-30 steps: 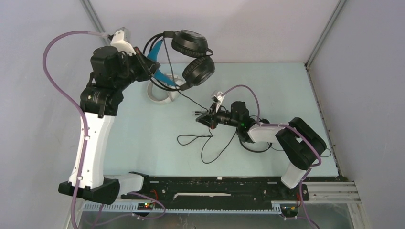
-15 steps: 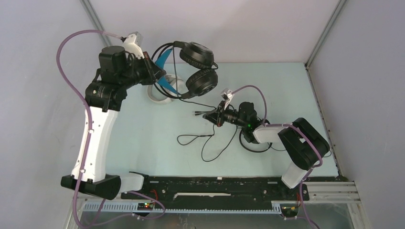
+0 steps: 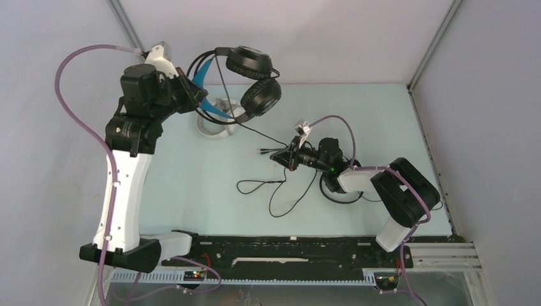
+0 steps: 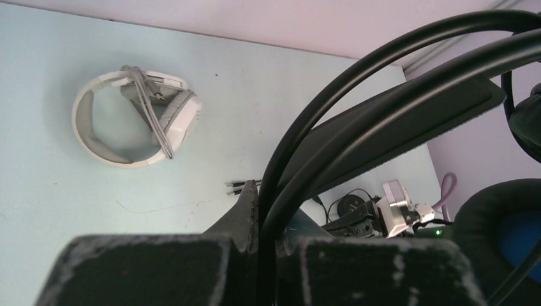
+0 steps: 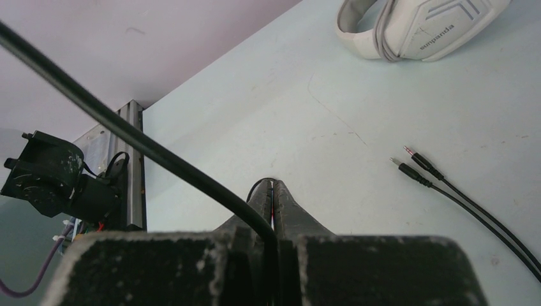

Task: Wrap the headphones
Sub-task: Wrap the headphones cable around the headphones.

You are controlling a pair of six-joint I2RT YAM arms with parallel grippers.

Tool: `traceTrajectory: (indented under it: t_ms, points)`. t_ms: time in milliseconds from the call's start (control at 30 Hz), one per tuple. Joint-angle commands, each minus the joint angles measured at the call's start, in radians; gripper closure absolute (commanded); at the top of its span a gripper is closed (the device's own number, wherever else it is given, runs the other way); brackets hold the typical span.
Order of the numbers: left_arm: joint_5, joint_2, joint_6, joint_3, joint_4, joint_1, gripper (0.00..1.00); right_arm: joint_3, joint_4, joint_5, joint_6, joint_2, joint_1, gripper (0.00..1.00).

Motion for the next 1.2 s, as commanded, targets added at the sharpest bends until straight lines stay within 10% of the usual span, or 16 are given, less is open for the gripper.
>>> traceTrajectory:
  t_ms: [0,567,1167]
  points:
    - [-0.008,-0.077,-0.119,-0.002,0.152,0.028,1.00,-0.008,0.015,0.028,0.001,-0.019,0.002,1.00]
    - [0.444,0.003,-0.011,-0.025,0.152,0.038,1.00,0.024,0.003,0.018,0.011,-0.072,-0.044,1.00]
    - [0.346,-0.033,0.374,-0.140,-0.016,-0.135,1.00,0.117,-0.300,-0.098,-0.004,-0.262,-0.174,1.00]
